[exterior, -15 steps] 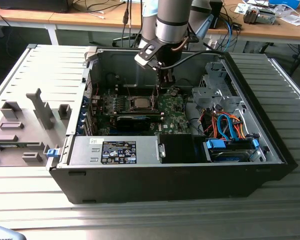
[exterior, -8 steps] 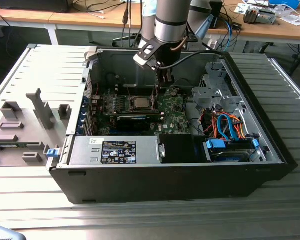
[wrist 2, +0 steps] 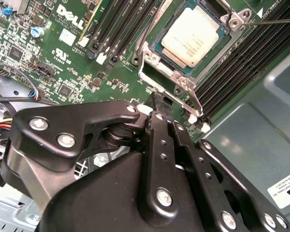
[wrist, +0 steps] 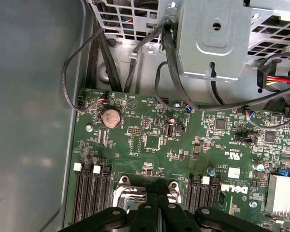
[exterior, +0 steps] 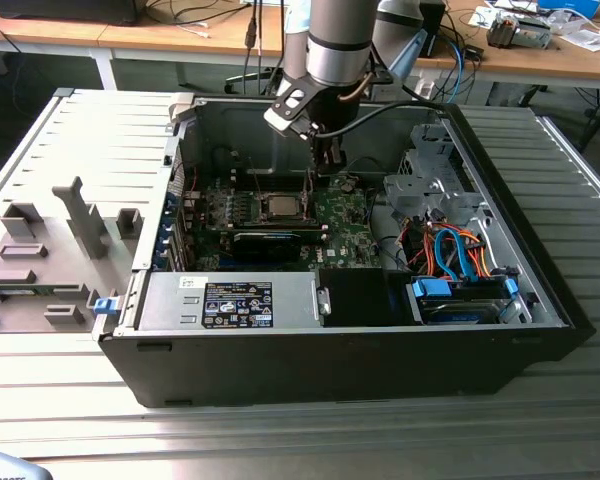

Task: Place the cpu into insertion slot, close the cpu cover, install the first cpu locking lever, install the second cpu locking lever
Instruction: 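Close the cpu cover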

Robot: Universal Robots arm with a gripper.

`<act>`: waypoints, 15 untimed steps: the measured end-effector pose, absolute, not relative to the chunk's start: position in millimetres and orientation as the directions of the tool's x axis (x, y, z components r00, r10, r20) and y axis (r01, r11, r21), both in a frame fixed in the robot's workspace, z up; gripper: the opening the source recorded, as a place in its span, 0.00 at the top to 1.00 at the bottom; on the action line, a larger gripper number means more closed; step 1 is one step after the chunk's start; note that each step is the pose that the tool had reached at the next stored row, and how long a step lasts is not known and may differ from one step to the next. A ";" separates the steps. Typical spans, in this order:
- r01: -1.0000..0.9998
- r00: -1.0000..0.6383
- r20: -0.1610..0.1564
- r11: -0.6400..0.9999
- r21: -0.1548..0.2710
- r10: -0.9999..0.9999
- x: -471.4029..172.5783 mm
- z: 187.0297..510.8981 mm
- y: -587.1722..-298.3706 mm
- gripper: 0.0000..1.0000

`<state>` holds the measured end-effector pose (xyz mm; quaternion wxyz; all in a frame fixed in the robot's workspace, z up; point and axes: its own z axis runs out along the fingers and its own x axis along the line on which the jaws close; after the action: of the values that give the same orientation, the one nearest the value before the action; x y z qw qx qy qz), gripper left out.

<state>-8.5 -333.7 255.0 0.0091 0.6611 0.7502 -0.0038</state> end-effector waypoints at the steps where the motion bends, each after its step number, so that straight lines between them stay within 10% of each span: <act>1: 0.992 -0.126 -0.019 0.126 0.006 0.992 -8.8 255.0 -333.7 0.89; 15: 0.992 -0.126 -0.019 0.126 0.007 0.992 -12.3 255.2 -333.7 0.89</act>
<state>-12.3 -333.7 255.2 0.0092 0.6612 0.7502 -0.0036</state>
